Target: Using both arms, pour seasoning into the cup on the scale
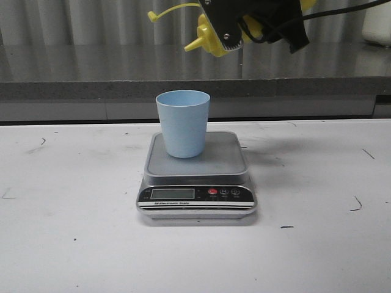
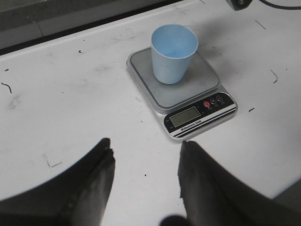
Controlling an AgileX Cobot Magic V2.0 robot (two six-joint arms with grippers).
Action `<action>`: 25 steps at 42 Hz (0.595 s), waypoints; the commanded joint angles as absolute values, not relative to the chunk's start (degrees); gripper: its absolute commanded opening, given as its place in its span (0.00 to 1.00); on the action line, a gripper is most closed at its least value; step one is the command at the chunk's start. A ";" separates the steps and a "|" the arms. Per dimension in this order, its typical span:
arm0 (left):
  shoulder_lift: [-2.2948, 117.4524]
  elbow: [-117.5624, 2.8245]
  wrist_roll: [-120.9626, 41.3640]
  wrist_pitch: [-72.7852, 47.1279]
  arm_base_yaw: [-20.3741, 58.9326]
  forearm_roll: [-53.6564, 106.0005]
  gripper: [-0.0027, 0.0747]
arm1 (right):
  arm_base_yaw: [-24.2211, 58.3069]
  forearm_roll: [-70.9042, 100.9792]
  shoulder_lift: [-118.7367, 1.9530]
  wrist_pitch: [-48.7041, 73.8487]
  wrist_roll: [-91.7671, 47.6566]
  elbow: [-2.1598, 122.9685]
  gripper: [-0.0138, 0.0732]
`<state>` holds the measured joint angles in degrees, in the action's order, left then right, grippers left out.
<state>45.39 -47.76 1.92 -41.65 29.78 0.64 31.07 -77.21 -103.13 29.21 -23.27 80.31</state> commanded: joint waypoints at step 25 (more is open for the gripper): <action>45.04 -49.30 2.00 -37.58 29.73 1.26 0.44 | 17.45 -37.21 -92.31 33.76 10.41 80.61 0.50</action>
<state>45.39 -47.76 1.92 -41.65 29.78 0.64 20.44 -42.67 -97.21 37.71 9.61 79.88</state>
